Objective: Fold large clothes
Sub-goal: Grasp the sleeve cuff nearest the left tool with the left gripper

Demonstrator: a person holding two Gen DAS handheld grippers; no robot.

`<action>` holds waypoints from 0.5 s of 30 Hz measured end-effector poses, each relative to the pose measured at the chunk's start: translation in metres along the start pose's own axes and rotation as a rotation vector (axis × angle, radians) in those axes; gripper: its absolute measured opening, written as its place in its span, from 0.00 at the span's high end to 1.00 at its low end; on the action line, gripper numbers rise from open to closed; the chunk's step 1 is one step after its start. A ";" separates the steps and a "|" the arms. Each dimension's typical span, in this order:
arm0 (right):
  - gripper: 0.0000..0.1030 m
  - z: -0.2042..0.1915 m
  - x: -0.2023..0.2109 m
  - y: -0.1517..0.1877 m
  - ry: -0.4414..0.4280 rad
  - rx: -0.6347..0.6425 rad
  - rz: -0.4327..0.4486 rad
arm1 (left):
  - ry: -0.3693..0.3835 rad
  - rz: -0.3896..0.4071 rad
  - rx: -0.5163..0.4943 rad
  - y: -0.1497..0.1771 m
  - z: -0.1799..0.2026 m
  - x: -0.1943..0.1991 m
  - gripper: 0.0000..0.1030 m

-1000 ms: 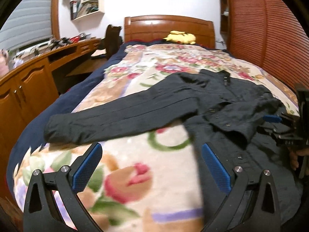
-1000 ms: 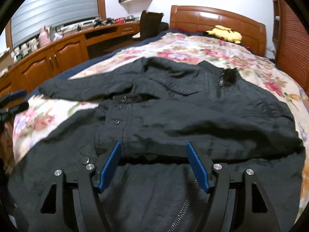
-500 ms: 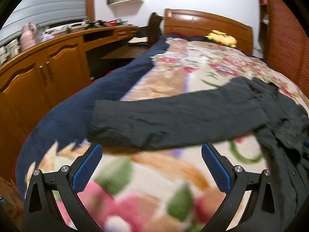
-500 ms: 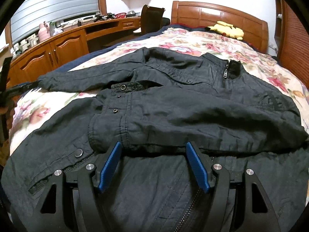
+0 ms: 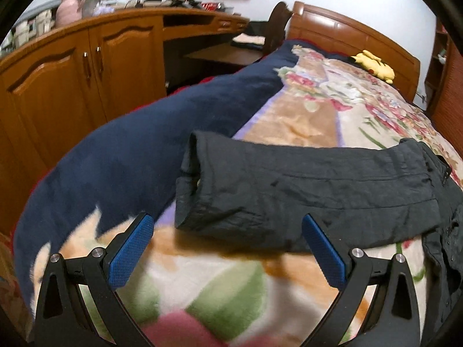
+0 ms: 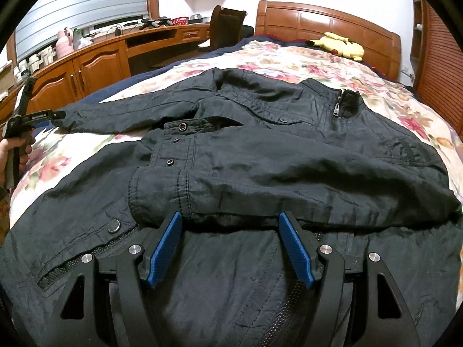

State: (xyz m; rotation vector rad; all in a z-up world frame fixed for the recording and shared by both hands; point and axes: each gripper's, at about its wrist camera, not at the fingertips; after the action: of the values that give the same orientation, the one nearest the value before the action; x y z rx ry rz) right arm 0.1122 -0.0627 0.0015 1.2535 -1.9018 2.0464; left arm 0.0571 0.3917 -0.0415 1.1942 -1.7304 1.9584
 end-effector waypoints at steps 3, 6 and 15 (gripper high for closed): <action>0.31 0.000 0.000 0.000 0.000 0.000 0.001 | 0.029 -0.022 0.010 0.000 -0.002 -0.006 0.09; 0.31 -0.001 0.000 0.000 0.001 -0.001 0.001 | 0.038 -0.048 0.002 -0.001 -0.002 -0.012 0.22; 0.31 -0.003 0.001 0.002 -0.002 -0.003 0.000 | 0.061 -0.074 -0.088 -0.006 0.021 -0.003 0.83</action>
State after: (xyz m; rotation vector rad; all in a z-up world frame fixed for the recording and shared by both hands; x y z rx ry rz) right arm 0.1092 -0.0609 0.0010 1.2557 -1.9054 2.0428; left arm 0.0714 0.3747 -0.0401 1.1396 -1.6986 1.8380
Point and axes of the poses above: each gripper's, at about its wrist camera, not at the fingertips, and x roughly against the way its jaws point, z to its right, y to its underside, and after that the axes turned 12 degrees about -x, right-handed
